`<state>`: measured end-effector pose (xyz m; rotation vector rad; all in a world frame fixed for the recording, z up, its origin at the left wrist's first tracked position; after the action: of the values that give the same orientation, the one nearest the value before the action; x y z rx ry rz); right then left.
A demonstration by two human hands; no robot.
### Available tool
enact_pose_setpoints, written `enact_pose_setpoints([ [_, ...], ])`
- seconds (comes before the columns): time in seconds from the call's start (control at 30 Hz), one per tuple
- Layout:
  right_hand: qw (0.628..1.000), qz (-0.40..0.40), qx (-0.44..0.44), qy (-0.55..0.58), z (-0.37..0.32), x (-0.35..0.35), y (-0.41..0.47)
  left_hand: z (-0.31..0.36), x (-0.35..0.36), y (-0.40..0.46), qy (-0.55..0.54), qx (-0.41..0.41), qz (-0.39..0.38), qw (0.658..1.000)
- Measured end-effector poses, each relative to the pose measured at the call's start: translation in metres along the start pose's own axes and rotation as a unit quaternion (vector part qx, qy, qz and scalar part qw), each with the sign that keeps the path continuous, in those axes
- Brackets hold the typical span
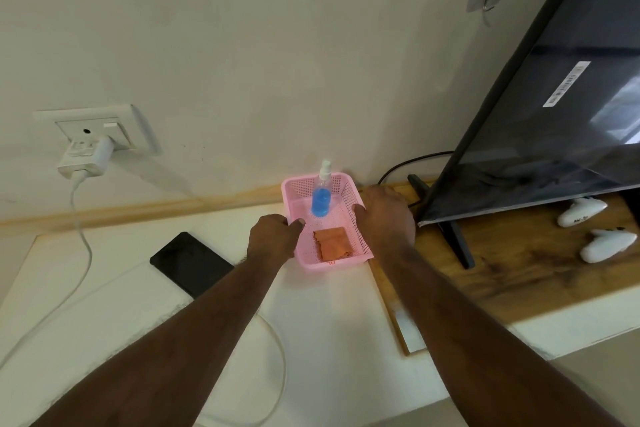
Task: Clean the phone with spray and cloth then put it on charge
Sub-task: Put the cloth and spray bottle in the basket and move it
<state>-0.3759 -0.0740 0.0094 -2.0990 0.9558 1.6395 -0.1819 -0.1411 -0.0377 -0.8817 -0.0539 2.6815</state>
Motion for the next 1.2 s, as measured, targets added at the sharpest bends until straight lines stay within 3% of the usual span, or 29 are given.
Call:
enact_pose_setpoints([
  [0.03,0.999,-0.003,-0.036,0.012,-0.009,0.001,-0.003,0.0,0.0,0.0,-0.001,-0.002,0.0,1.0],
  [0.1,0.993,-0.085,-0.079,-0.017,-0.025,0.016,-0.008,-0.001,0.001,0.0,0.007,-0.007,-0.005,1.0],
  [0.17,0.986,-0.154,-0.051,-0.037,-0.034,0.03,-0.006,-0.002,0.0,0.0,0.047,-0.005,-0.001,0.999],
  [0.33,0.973,-0.186,0.077,0.11,-0.031,0.048,0.009,0.003,-0.005,0.004,0.109,0.028,0.019,0.993],
  [0.5,0.957,-0.196,0.095,0.193,-0.043,0.059,0.015,0.015,-0.005,0.009,0.117,0.067,0.047,0.99],
  [0.73,0.952,-0.211,0.098,0.199,-0.061,0.075,0.016,0.009,-0.006,0.01,0.104,0.026,0.04,0.993],
  [0.87,0.929,-0.281,0.116,0.21,-0.073,0.084,0.014,0.008,-0.005,0.01,0.102,0.029,0.044,0.993],
  [0.97,0.947,-0.275,0.109,0.127,-0.065,0.073,0.018,0.01,-0.007,0.008,0.097,0.023,0.043,0.994],
  [1.03,0.969,-0.241,0.04,0.031,-0.055,0.059,0.022,0.012,-0.008,0.008,0.099,0.023,0.041,0.994],
  [1.1,0.966,-0.253,-0.031,-0.037,-0.047,0.053,0.018,0.013,-0.007,0.008,0.096,0.021,0.04,0.994],
  [1.2,0.95,-0.301,-0.042,-0.067,-0.038,0.058,0.007,0.014,-0.007,0.006,0.101,0.023,0.042,0.994],
])
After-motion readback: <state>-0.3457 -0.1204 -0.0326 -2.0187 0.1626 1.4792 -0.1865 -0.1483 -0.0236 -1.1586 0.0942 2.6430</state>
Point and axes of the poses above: each hand's wrist, its own y-axis towards the middle knuckle, its own x-axis out of the palm, z = x × y, the point moved 4 cm from there along y, towards the middle knuckle, and after that the axes turned 12 degrees about x, right-handed, at the moved point
